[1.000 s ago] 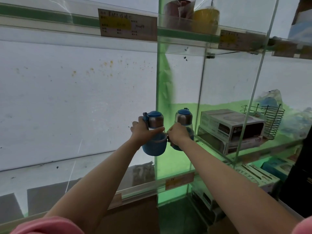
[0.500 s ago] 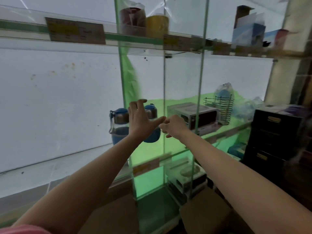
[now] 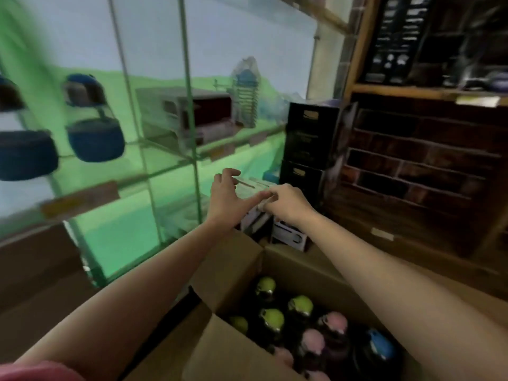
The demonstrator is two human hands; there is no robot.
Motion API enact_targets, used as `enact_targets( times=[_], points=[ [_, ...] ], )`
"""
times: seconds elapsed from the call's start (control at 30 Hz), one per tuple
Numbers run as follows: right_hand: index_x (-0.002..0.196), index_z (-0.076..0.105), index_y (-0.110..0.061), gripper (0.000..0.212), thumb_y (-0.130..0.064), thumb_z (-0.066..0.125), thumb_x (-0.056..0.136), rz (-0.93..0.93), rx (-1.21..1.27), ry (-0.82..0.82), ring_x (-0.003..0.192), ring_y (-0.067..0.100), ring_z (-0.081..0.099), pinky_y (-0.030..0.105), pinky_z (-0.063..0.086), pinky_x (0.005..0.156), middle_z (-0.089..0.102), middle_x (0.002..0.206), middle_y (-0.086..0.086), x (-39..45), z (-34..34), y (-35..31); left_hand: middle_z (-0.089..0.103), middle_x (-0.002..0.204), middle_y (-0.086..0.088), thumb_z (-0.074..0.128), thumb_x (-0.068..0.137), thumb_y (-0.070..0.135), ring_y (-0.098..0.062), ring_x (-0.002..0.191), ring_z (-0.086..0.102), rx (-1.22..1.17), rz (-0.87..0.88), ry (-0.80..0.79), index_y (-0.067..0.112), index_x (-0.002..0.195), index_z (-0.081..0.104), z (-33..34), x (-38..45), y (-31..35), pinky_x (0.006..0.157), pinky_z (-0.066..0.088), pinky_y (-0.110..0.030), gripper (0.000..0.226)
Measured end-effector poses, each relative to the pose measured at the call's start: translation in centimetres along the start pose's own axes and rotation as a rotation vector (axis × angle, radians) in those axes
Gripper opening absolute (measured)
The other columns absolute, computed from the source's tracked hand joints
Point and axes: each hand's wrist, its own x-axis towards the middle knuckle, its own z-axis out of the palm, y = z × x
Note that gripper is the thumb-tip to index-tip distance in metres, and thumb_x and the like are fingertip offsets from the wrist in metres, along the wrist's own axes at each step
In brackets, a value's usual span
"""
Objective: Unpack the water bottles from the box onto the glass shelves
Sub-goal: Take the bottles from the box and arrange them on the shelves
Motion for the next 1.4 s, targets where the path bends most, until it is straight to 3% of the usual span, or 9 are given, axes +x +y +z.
enact_targets(
  times=[0.23, 0.43, 0.63, 0.73, 0.9, 0.97, 1.1, 1.27, 1.4],
  points=[
    [0.100, 0.070, -0.015, 0.017, -0.017, 0.061, 0.086, 0.240, -0.026, 0.062, 0.083, 0.019, 0.061, 0.036, 0.052, 0.074, 0.069, 0.097, 0.006, -5.4, 1.9, 14.3, 0.045, 0.119, -0.008, 0.080, 0.067, 0.046, -0.024, 0.113, 0.049, -0.012, -0.034, -0.337, 0.013, 0.121, 0.044, 12.7, -6.7, -3.0, 0.097, 0.044, -0.036, 0.073],
    [0.120, 0.063, -0.014, 0.034, -0.024, 0.063, 0.088, 0.440, -0.138, -0.001, 0.115, 0.020, 0.057, 0.028, 0.044, 0.091, 0.062, 0.125, 0.004, -10.1, 3.3, 23.1, 0.042, 0.130, -0.013, 0.080, 0.069, 0.041, -0.029, 0.122, 0.044, 0.014, -0.064, -0.592, 0.013, 0.128, 0.040, 20.8, -12.1, -5.7, 0.101, 0.042, -0.042, 0.076],
    [0.130, 0.052, -0.014, 0.045, -0.025, 0.064, 0.088, 0.651, -0.281, -0.120, 0.114, 0.024, 0.057, 0.034, 0.050, 0.092, 0.057, 0.129, 0.009, -12.8, 4.1, 30.0, 0.033, 0.134, -0.012, 0.079, 0.068, 0.044, -0.029, 0.129, 0.034, 0.091, -0.090, -0.828, 0.016, 0.135, 0.031, 25.3, -14.8, -7.7, 0.106, 0.037, -0.044, 0.086],
    [0.135, 0.042, -0.014, 0.054, -0.027, 0.064, 0.087, 0.723, -0.405, -0.174, 0.127, 0.033, 0.043, 0.041, 0.043, 0.102, 0.044, 0.138, 0.013, -13.3, 5.6, 32.5, 0.032, 0.134, -0.013, 0.081, 0.066, 0.043, -0.031, 0.128, 0.035, 0.149, -0.069, -0.894, 0.016, 0.137, 0.031, 26.3, -15.5, -8.5, 0.108, 0.035, -0.043, 0.091],
    [0.144, 0.018, -0.021, 0.083, -0.025, 0.072, 0.081, 0.866, -0.356, -0.174, 0.136, 0.037, 0.027, 0.044, 0.036, 0.107, 0.015, 0.150, 0.011, -12.9, 8.8, 34.7, 0.034, 0.129, -0.012, 0.084, 0.061, 0.042, -0.031, 0.126, 0.039, 0.150, -0.029, -0.950, 0.016, 0.136, 0.031, 27.1, -15.8, -10.1, 0.107, 0.037, -0.041, 0.096],
    [0.144, 0.016, -0.024, 0.084, -0.020, 0.071, 0.081, 0.880, -0.347, -0.133, 0.135, 0.038, 0.027, 0.045, 0.037, 0.106, 0.010, 0.151, 0.011, -12.6, 9.7, 35.1, 0.033, 0.129, -0.011, 0.085, 0.061, 0.040, -0.029, 0.127, 0.038, 0.142, -0.039, -0.967, 0.017, 0.136, 0.031, 27.1, -15.9, -10.8, 0.108, 0.036, -0.039, 0.095],
    [0.138, 0.023, -0.022, 0.064, -0.011, 0.061, 0.088, 0.799, -0.423, -0.068, 0.131, 0.040, 0.030, 0.043, 0.041, 0.099, 0.025, 0.145, 0.012, -12.7, 10.0, 34.8, 0.034, 0.131, -0.010, 0.086, 0.060, 0.037, -0.027, 0.129, 0.036, 0.128, -0.032, -0.997, 0.017, 0.139, 0.030, 27.1, -16.2, -11.1, 0.110, 0.034, -0.038, 0.099],
    [0.133, 0.031, -0.027, 0.068, -0.032, 0.070, 0.078, 0.651, -0.433, -0.014, 0.127, 0.034, 0.032, 0.040, 0.042, 0.093, 0.034, 0.136, 0.010, -12.9, 7.0, 30.5, 0.029, 0.144, -0.008, 0.088, 0.059, 0.035, -0.024, 0.137, 0.031, 0.053, 0.023, -1.015, 0.018, 0.148, 0.019, 27.0, -15.8, -9.4, 0.112, 0.033, -0.040, 0.114],
    [0.131, 0.035, -0.031, 0.068, -0.040, 0.070, 0.073, 0.479, -0.344, 0.027, 0.120, 0.033, 0.039, 0.039, 0.038, 0.088, 0.042, 0.125, 0.012, -12.8, 2.2, 24.6, 0.031, 0.147, -0.002, 0.091, 0.051, 0.037, -0.018, 0.139, 0.029, -0.131, 0.032, -0.981, 0.020, 0.149, 0.016, 25.7, -14.3, -5.9, 0.112, 0.029, -0.031, 0.124]
  ],
)
